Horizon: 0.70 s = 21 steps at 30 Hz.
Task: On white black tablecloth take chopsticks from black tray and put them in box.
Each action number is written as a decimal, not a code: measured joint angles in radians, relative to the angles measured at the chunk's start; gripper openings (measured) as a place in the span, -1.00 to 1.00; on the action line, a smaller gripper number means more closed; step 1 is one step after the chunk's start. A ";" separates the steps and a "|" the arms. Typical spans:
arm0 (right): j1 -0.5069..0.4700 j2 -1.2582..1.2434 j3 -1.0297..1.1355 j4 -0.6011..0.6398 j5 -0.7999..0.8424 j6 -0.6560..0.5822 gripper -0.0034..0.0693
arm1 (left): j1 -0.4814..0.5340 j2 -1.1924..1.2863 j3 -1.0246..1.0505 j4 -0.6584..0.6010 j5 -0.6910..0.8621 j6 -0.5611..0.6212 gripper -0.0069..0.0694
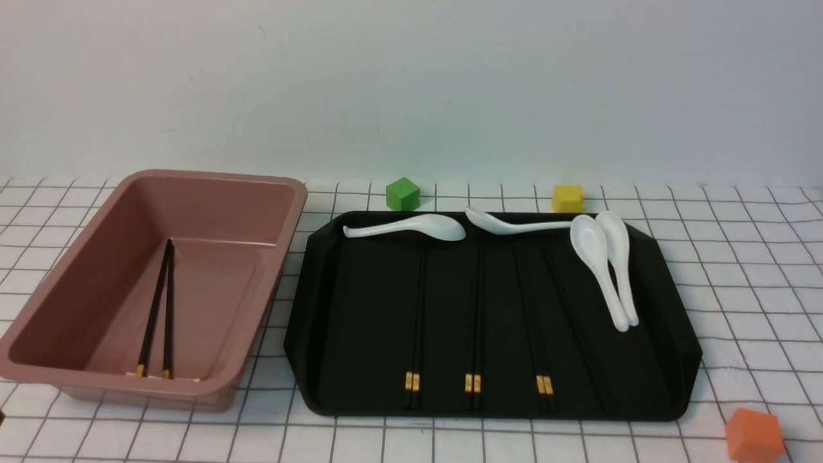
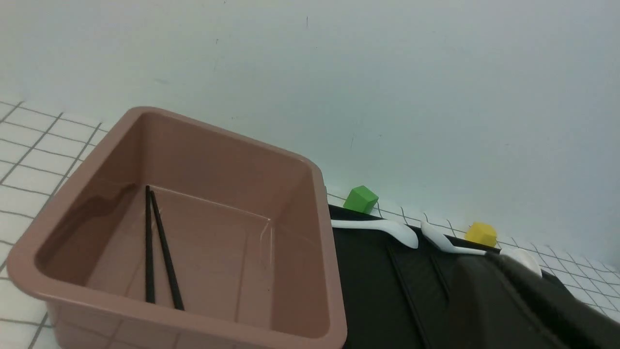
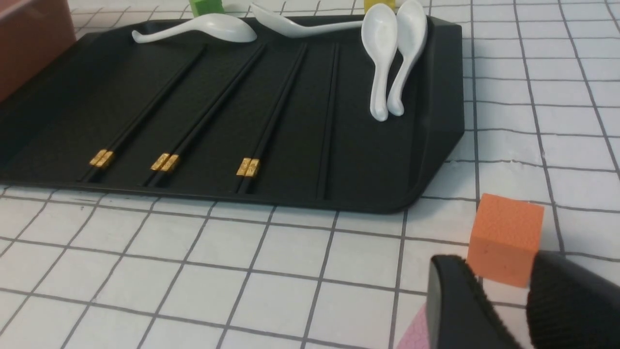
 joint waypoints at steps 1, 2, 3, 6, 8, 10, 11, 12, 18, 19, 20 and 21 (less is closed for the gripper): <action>0.000 0.000 0.000 0.000 0.000 0.000 -0.25 | 0.000 0.000 0.002 0.000 0.000 0.000 -0.85; 0.000 0.000 0.000 0.000 0.000 0.000 -0.25 | 0.000 0.000 0.003 0.000 0.000 0.000 -0.85; 0.000 0.000 0.000 0.000 0.000 0.000 -0.25 | 0.000 0.000 0.003 0.000 0.000 0.000 -0.85; 0.000 0.000 0.000 0.000 0.000 0.000 -0.25 | 0.000 0.000 0.004 -0.001 0.000 0.000 -0.85; 0.000 0.000 0.000 0.000 0.000 0.000 -0.25 | 0.000 0.000 0.004 -0.001 0.000 0.001 -0.85; 0.000 0.000 0.000 0.000 0.000 0.000 -0.25 | 0.000 0.000 0.004 -0.001 0.000 0.001 -0.85; 0.000 0.000 0.000 0.000 0.000 0.000 -0.25 | 0.000 0.000 0.004 -0.001 0.000 0.001 -0.85; 0.000 0.000 0.000 0.000 0.000 0.000 -0.25 | 0.000 0.000 0.004 -0.001 0.000 0.001 -0.85; 0.000 0.000 0.000 0.000 0.000 0.000 -0.25 | 0.000 -0.003 0.006 0.059 0.001 -0.003 -0.85; 0.000 0.000 0.000 0.000 0.000 0.000 -0.25 | 0.000 -0.004 0.010 0.078 0.000 -0.012 -0.85; 0.000 0.000 0.000 0.000 0.000 0.000 -0.25 | 0.000 -0.007 0.017 0.111 0.000 -0.037 -0.85; 0.000 0.000 0.000 0.000 0.000 0.000 -0.25 | 0.000 -0.010 0.030 0.148 -0.001 -0.078 -0.85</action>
